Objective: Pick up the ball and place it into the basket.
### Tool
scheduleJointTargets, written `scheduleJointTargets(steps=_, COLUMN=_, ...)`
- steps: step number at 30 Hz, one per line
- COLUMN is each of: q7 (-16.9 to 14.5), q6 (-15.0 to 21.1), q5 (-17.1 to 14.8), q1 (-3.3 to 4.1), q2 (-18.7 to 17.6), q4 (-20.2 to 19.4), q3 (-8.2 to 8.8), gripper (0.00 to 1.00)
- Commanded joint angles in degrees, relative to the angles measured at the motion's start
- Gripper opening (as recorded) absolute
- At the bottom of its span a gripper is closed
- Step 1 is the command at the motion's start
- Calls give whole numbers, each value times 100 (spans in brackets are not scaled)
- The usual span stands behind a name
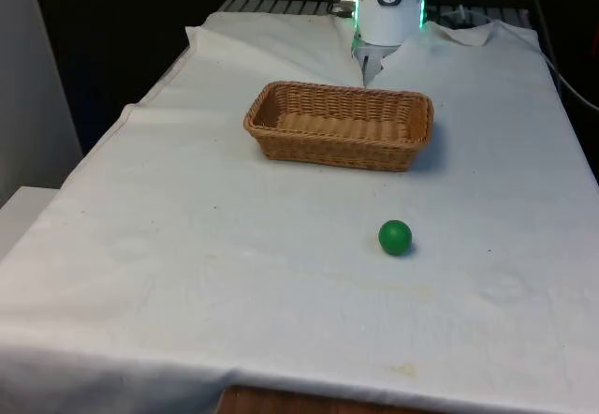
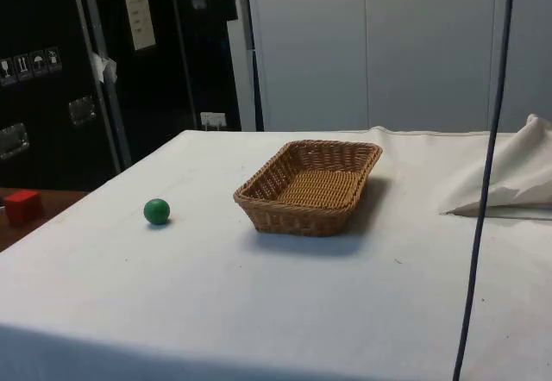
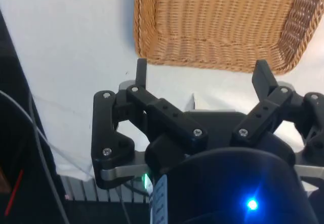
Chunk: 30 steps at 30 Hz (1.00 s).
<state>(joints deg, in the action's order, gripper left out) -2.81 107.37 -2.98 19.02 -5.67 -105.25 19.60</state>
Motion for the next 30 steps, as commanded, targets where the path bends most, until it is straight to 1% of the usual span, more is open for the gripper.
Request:
scheduleJointTargets(steps=1, q7=-17, q6=23, q5=-57, q1=0, q2=-126, q4=97, q3=-6, gripper=100)
scheduleJointTargets(steps=8, q7=-11, q6=178, q5=-120, q1=6, q2=-607, q4=453, q3=-29, gripper=100)
scheduleJointTargets(steps=9, q7=-11, q6=160, q5=-92, q1=6, q2=-590, q4=447, q3=-17, gripper=100)
scheduleJointTargets(steps=11, q7=11, q6=269, q5=-143, q1=6, q2=-831, q4=607, q3=-46, gripper=100)
scheduleJointTargets(steps=14, q7=34, q6=367, q5=-155, q1=11, q2=-1060, q4=756, q3=-80, gripper=100)
scheduleJointTargets(steps=15, q7=57, q6=424, q5=-160, q1=11, q2=-1215, q4=865, q3=-103, gripper=100)
scheduleJointTargets(steps=16, q7=69, q6=447, q5=-166, q1=6, q2=-1283, q4=922, q3=-120, gripper=100)
scheduleJointTargets(steps=17, q7=46, q6=435, q5=-132, q1=6, q2=-1203, q4=859, q3=-103, gripper=100)
scheduleJointTargets(steps=21, q7=103, q6=544, q5=-201, q1=6, q2=-1656, q4=1220, q3=-178, gripper=100)
scheduleJointTargets(steps=22, q7=103, q6=561, q5=-206, q1=6, q2=-1730, q4=1278, q3=-189, gripper=100)
scheduleJointTargets(steps=23, q7=103, q6=561, q5=-206, q1=6, q2=-1730, q4=1278, q3=-189, gripper=100)
scheduleJointTargets(steps=24, q7=103, q6=590, q5=-229, q1=0, q2=-1862, q4=1387, q3=-206, gripper=100)
scheduleJointTargets(steps=25, q7=92, q6=561, q5=-195, q1=6, q2=-1822, q4=1358, q3=-189, gripper=100)
scheduleJointTargets(steps=26, q7=97, q6=607, q5=-241, q1=0, q2=-1931, q4=1444, q3=-218, gripper=100)
scheduleJointTargets(steps=29, q7=86, q6=670, q5=-269, q1=0, q2=-2120, q4=1581, q3=-235, gripper=100)
scheduleJointTargets(steps=30, q7=69, q6=716, q5=-281, q1=-11, q2=-2235, q4=1656, q3=-246, gripper=100)
